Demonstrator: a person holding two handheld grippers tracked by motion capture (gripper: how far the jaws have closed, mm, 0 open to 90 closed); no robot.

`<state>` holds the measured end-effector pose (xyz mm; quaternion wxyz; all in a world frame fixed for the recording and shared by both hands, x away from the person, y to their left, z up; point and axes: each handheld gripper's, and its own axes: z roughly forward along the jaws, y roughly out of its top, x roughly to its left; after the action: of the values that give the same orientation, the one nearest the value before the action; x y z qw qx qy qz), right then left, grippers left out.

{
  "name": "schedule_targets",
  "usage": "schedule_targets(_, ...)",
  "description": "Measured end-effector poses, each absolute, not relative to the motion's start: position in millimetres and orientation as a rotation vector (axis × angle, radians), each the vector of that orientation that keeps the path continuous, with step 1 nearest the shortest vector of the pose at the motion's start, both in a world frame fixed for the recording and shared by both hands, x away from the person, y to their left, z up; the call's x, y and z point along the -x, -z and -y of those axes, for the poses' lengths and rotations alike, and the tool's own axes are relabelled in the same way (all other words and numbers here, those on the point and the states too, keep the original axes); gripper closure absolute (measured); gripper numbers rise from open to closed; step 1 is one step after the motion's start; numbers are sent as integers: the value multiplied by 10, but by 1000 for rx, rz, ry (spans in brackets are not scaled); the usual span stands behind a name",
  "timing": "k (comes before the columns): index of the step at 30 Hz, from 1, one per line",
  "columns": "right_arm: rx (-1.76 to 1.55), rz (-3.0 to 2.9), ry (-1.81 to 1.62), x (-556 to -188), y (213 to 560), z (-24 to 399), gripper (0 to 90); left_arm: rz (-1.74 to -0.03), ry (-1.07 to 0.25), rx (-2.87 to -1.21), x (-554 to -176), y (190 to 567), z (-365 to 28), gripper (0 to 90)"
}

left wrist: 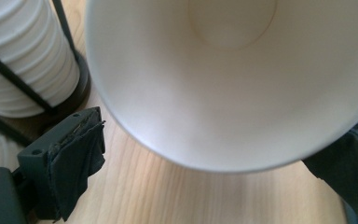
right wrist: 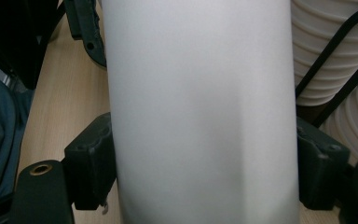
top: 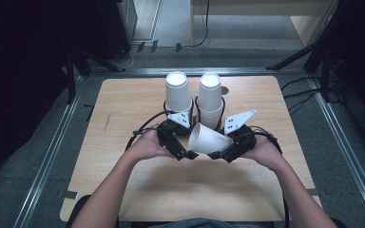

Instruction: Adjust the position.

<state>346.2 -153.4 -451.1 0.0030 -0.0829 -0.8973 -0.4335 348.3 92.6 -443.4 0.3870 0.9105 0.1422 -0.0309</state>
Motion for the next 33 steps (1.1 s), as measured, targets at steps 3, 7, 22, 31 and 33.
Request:
schedule_targets(3, 247, 2808, 1360, -3461, 4518, 1520, 213, -349, 89, -2303, -3471, 4429, -894, 15)
schedule_targets(7, 225, 2801, 1360, -3447, 4537, 1480, 213, -341, 102, -2283, -3467, 4429, -863, 15)
schedule_targets(22, 209, 2793, 1346, -3440, 4580, 1439, 222, -358, 162, -2252, -3492, 4444, -883, 109)
schedule_targets(31, 307, 2791, 1271, -3444, 4589, 1393, 165, -369, 154, -2286, -3516, 4422, -910, 114)
schedule_targets(33, 322, 2787, 1269, -3450, 4588, 1395, 163, -378, 148, -2282, -3519, 4413, -927, 114)
